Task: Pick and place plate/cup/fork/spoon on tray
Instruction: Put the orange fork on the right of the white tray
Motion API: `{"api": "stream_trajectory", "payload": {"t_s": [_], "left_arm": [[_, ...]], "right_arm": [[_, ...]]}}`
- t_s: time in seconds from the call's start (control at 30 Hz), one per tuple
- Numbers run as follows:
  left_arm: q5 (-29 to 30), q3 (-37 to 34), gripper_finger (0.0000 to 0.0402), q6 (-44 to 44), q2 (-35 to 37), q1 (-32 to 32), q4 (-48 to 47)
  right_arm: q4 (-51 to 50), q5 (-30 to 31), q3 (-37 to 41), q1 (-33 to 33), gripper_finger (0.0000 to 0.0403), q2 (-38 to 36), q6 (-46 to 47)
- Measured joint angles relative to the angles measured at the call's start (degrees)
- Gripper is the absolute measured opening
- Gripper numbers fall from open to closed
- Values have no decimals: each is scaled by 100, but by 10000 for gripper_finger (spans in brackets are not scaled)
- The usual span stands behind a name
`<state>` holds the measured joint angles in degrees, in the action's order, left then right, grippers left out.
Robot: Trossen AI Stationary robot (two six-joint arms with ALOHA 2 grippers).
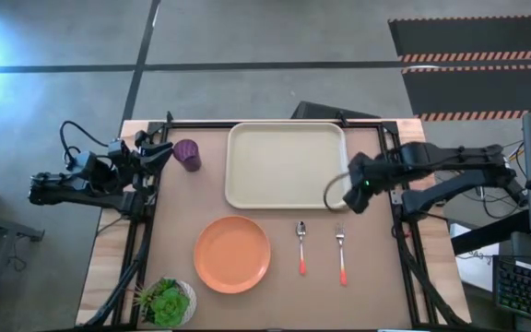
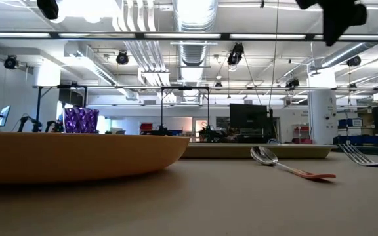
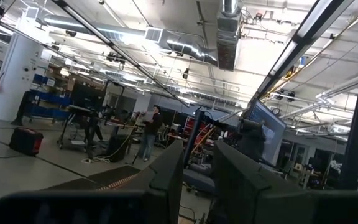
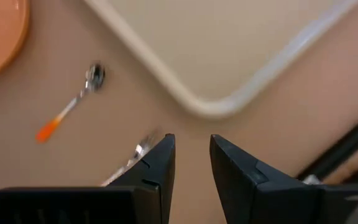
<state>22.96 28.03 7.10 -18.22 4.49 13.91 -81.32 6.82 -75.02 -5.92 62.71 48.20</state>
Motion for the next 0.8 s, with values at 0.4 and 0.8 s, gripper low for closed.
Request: {"api": "stream_trajectory", "payload": {"t_s": [0.4,0.8], "left_arm": [[-10,-7,73,0,0,-2,2],[-652,-4,73,4,-11,2,4]], "right_arm": [[-30,2,172,-2142,91,601,2613],[1154,-132,373,-2929,129,2493,4608]]}}
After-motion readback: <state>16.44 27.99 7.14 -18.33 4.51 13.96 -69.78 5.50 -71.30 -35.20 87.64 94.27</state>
